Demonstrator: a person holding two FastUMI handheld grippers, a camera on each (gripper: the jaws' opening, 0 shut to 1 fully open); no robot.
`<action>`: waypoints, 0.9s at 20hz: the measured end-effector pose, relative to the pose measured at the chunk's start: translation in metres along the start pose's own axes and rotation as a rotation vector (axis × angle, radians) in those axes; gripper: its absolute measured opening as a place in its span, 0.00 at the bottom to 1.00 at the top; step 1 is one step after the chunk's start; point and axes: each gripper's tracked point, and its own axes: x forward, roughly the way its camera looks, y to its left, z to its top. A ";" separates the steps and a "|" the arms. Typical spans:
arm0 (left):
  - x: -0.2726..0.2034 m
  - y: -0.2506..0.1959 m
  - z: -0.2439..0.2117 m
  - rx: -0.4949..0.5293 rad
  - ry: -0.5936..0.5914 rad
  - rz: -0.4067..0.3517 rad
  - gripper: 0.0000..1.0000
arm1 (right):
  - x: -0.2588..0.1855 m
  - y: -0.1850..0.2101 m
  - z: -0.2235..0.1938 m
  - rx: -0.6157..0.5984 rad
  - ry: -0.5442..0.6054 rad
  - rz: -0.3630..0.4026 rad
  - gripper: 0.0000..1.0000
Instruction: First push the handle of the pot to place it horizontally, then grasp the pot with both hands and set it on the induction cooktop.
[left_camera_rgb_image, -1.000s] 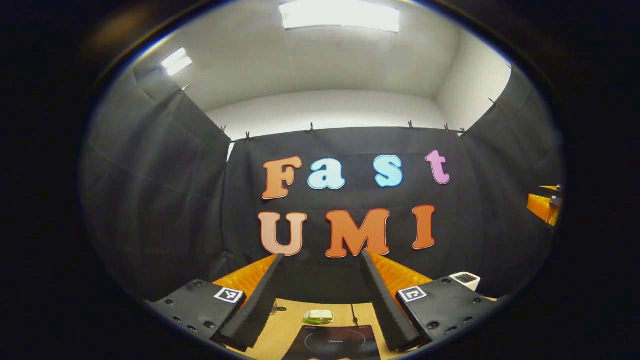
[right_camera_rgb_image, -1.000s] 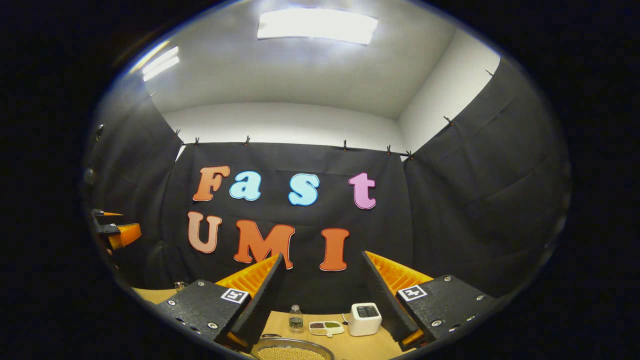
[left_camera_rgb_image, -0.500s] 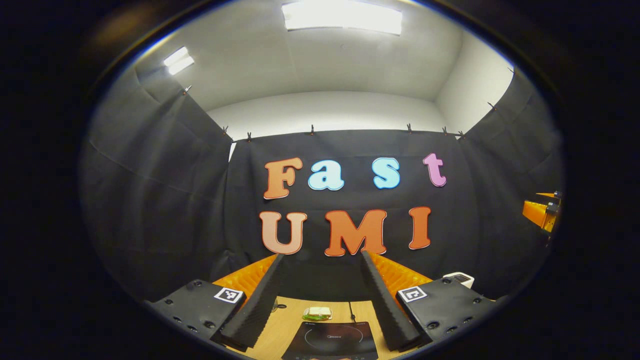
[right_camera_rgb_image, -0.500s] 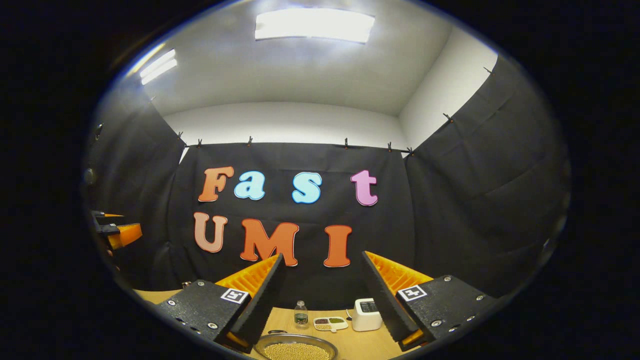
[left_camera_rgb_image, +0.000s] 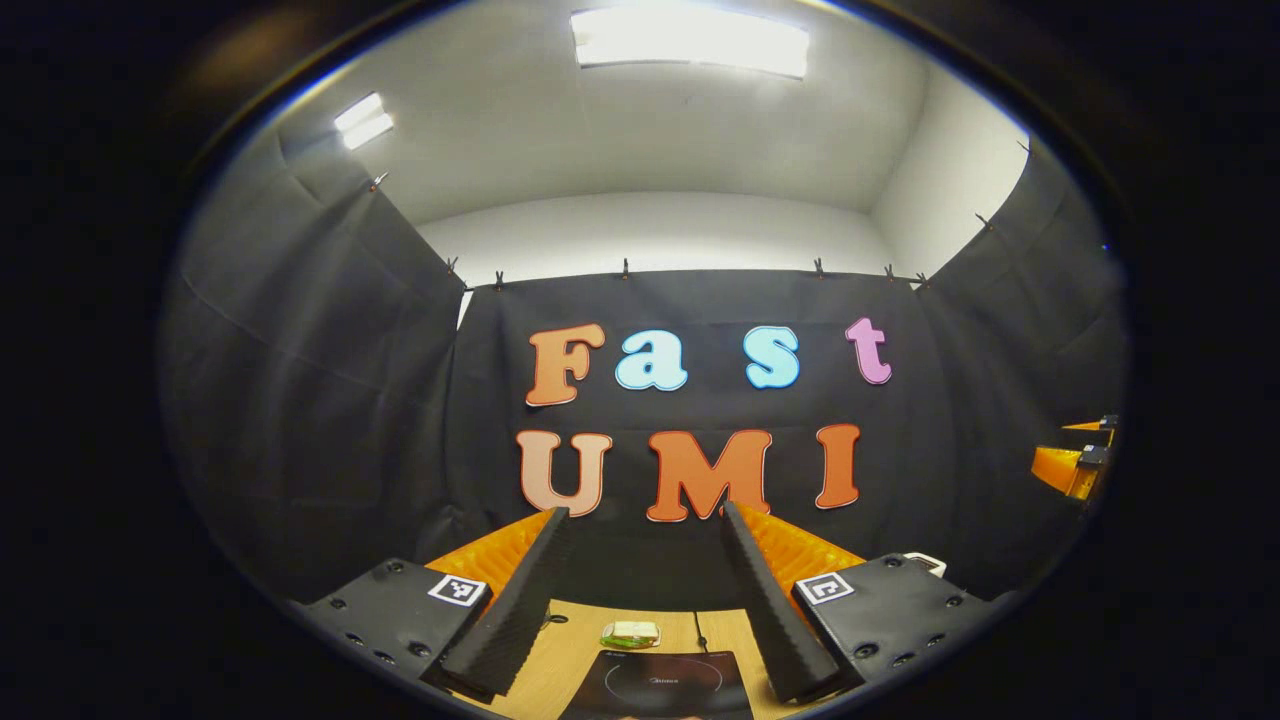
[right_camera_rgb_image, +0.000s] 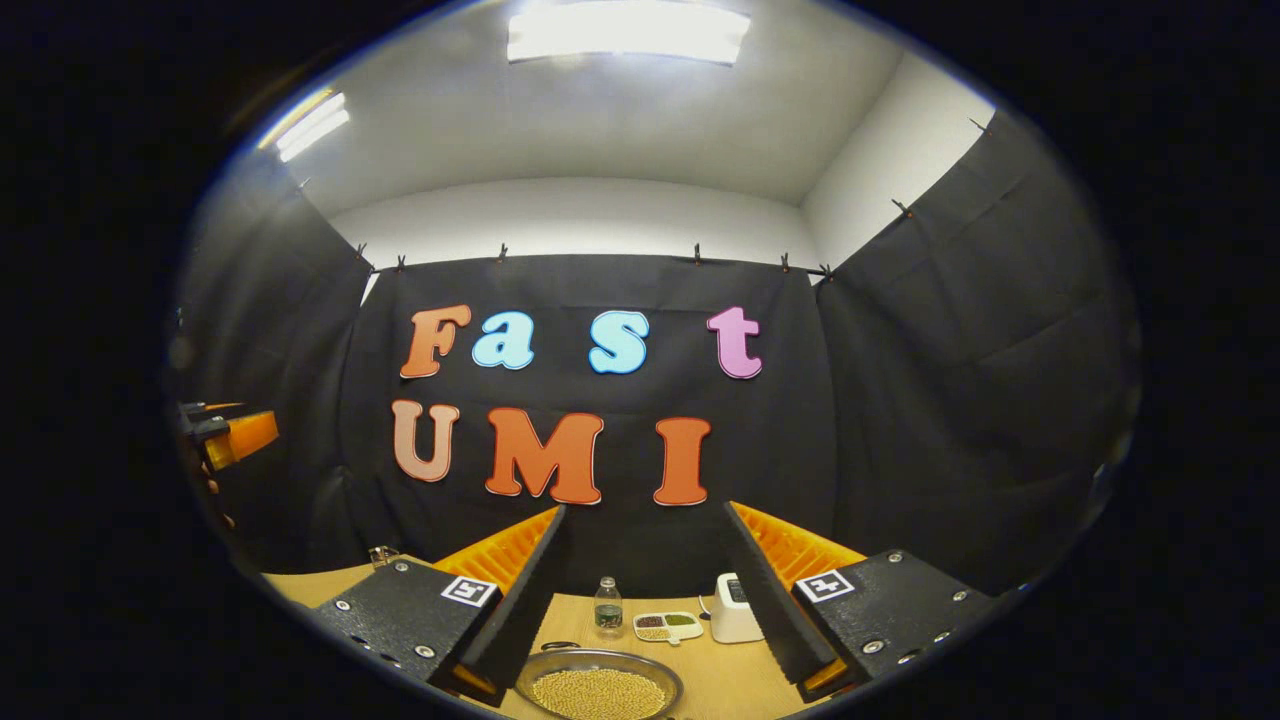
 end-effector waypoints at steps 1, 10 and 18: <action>0.003 -0.004 -0.001 -0.005 -0.004 -0.006 0.97 | 0.003 -0.002 -0.006 0.004 0.009 0.000 0.93; 0.022 -0.063 -0.006 0.039 -0.096 -0.066 0.97 | 0.007 -0.030 -0.063 0.024 0.108 -0.021 0.93; 0.047 -0.067 -0.055 0.035 0.026 -0.065 0.97 | 0.012 -0.015 -0.154 0.057 0.331 0.063 0.80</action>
